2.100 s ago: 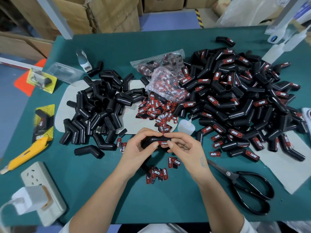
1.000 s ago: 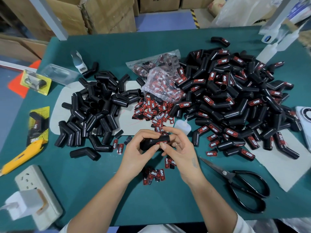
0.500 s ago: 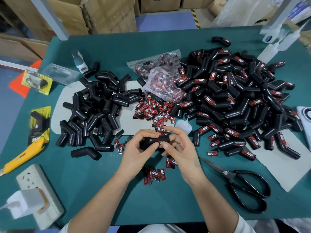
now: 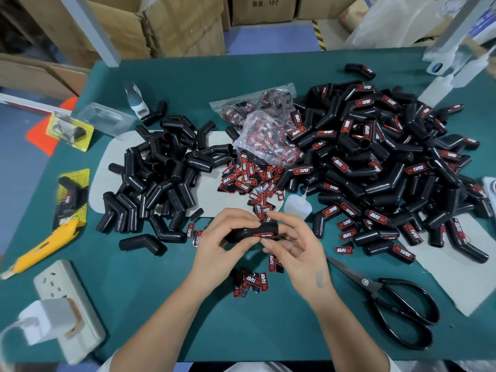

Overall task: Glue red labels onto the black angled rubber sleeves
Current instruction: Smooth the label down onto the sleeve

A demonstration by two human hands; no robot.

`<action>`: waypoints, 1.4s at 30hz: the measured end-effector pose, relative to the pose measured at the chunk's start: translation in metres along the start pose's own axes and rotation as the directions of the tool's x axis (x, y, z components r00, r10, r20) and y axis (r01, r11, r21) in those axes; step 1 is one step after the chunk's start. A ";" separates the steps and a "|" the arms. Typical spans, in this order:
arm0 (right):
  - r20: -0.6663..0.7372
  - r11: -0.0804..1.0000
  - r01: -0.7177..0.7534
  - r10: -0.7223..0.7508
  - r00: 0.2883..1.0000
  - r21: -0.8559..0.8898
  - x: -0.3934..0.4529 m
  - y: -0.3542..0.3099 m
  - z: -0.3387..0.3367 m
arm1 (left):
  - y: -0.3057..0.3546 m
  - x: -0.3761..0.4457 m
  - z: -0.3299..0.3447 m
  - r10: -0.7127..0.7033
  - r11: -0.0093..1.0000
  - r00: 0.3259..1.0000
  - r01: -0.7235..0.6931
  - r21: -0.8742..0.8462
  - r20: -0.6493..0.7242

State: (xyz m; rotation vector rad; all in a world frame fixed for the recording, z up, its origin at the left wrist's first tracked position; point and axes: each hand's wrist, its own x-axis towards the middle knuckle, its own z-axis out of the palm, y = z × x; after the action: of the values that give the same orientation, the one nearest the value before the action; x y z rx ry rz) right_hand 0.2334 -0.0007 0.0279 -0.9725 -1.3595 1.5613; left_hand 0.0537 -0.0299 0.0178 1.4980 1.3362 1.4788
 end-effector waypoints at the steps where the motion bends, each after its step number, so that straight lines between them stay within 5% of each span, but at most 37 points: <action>1: -0.005 1.000 0.013 -0.013 1.000 -0.015 0.000 0.001 0.000 | 0.000 0.000 -0.001 0.014 1.000 1.000 -0.014 0.005 0.001; 27: -0.053 0.969 0.216 -0.224 0.973 -0.121 -0.003 0.009 0.001 | 0.003 -0.003 -0.004 0.142 0.989 0.990 -0.142 -0.037 -0.004; 42: -0.056 0.974 0.198 -0.205 0.977 -0.114 -0.004 0.002 0.002 | 0.004 -0.002 -0.005 0.155 0.987 0.988 -0.155 -0.030 -0.004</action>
State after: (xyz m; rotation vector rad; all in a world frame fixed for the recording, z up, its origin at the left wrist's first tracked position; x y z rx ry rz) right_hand 0.2327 -0.0049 0.0267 -0.9118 -1.4589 1.3040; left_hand 0.0502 -0.0336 0.0220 1.6123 1.2152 1.5897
